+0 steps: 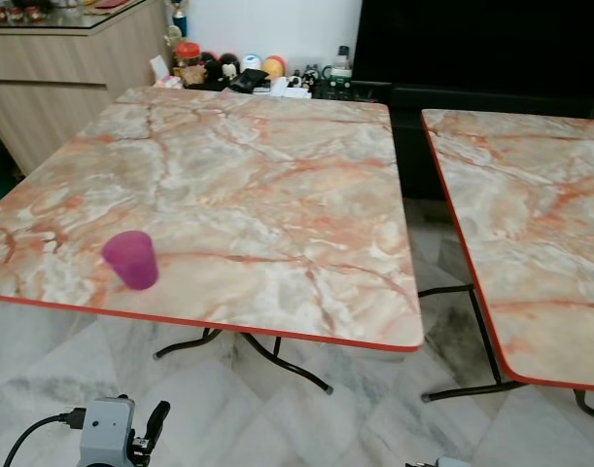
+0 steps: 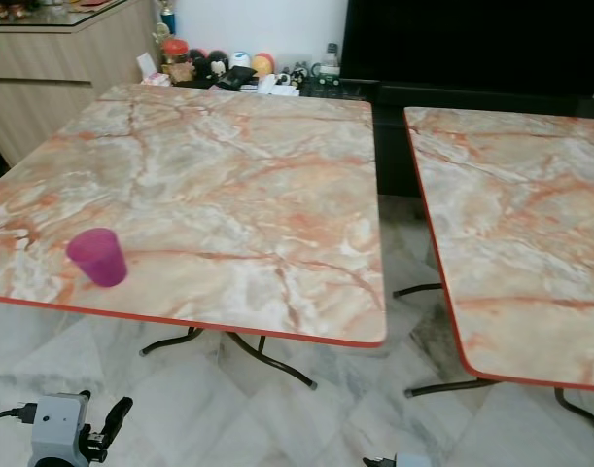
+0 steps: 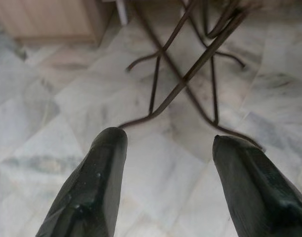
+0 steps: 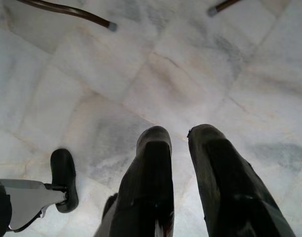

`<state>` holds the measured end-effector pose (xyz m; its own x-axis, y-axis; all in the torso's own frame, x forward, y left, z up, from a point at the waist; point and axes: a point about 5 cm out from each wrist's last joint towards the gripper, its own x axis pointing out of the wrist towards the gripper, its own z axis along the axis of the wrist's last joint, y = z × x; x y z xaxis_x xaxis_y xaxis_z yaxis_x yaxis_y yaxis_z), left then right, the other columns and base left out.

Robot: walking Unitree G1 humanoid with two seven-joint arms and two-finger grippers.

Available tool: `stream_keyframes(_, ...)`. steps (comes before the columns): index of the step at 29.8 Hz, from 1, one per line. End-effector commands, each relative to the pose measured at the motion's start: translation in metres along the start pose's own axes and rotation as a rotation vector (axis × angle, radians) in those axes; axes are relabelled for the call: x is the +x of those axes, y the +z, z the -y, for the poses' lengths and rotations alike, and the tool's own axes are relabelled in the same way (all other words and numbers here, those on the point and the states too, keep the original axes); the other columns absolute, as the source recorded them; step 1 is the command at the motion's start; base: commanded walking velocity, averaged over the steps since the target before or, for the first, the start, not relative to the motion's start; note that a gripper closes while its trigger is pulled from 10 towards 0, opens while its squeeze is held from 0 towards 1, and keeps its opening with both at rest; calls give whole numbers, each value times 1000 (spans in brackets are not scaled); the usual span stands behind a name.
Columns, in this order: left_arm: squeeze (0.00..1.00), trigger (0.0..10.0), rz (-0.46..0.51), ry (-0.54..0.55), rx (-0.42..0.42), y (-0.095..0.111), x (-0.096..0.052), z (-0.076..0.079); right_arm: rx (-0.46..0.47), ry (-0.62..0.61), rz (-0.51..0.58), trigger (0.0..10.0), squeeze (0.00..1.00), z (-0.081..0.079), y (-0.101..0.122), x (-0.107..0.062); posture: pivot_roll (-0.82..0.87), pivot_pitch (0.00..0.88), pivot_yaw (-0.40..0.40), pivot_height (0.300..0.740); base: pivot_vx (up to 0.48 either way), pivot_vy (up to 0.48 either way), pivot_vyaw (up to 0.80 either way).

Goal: Setting the table

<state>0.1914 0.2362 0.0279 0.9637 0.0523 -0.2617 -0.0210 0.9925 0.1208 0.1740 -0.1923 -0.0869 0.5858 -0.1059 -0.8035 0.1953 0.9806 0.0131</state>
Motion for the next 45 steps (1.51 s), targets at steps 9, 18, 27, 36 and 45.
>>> stream_keyframes(9, 0, 10000, 16, -137, 141, 3, -3, -4, 5, 9, -27, 10000, 0, -4, -6, -1, 173, 113, -27, 740, 0, 480, 0)
stream_keyframes(18, 0, 10000, 52, -195, 238, 14, -2, -17, -7, 8, -28, 10000, 0, -3, -5, -1, 176, 115, -31, 740, 0, 480, 0)
stream_keyframes(27, 0, 10000, 122, -225, 264, 26, 5, -10, -15, 8, -28, 10000, 0, -1, -5, 0, 178, 117, -41, 740, 0, 249, 0)
stream_keyframes(36, 0, 10000, 141, -198, 199, 31, 7, -11, 15, -1, -28, 10000, 0, -1, -5, -1, 179, 119, -37, 740, 0, 0, -231)
stream_keyframes(45, 0, 10000, 257, -25, 108, 55, 0, -28, 12, 10, -29, 10000, 0, -2, -6, -1, 174, 119, -33, 740, 0, 0, -800)
